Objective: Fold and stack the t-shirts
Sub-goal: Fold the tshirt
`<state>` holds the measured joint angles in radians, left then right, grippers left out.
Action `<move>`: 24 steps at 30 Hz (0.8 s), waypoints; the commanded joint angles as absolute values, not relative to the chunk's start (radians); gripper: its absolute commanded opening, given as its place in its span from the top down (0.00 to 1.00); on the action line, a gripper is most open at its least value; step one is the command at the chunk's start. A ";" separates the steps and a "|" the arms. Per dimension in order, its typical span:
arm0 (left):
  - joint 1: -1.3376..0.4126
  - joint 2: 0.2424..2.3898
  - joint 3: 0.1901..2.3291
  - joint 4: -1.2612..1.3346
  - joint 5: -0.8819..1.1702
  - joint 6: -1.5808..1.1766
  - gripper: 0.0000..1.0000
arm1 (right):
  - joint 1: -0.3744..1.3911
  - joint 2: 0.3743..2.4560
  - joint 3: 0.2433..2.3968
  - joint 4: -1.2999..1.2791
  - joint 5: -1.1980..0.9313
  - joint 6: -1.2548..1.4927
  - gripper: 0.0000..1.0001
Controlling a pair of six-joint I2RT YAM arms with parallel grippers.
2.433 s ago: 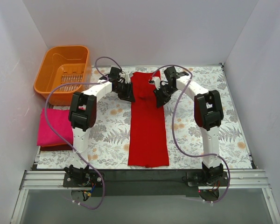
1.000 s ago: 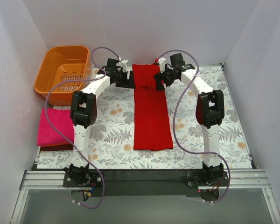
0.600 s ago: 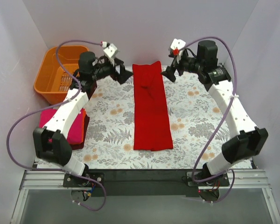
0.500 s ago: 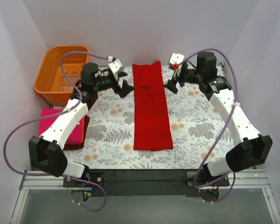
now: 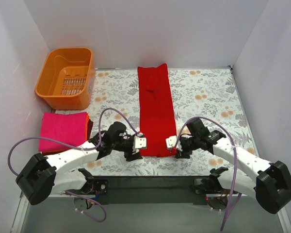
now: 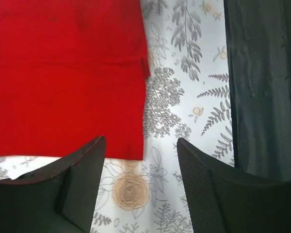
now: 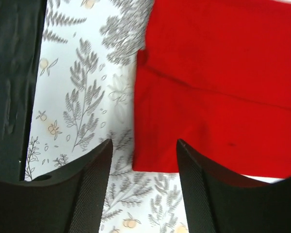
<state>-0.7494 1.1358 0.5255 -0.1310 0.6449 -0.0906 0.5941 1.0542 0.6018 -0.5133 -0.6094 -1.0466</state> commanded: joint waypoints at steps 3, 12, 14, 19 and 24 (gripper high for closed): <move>-0.808 1.202 0.482 0.049 0.554 -0.054 0.45 | 0.617 1.077 0.509 -0.356 -0.561 -1.100 0.45; -0.822 1.385 0.508 0.120 0.520 -0.005 0.49 | 0.620 1.173 0.476 -0.304 -0.549 -1.129 0.49; -0.824 1.405 0.502 0.126 0.512 0.026 0.49 | 0.621 1.190 0.466 -0.296 -0.540 -1.132 0.50; -0.833 1.460 0.499 0.127 0.463 0.077 0.60 | 0.627 1.216 0.436 -0.272 -0.509 -1.138 0.57; -0.833 1.457 0.511 0.081 0.472 0.109 0.92 | 0.637 1.215 0.408 -0.265 -0.483 -1.147 0.85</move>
<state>-0.8330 1.4513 0.4988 0.1387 0.5102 0.0555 0.6262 1.1988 0.4557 -0.2520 -0.5457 -1.1305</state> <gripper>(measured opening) 0.118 0.212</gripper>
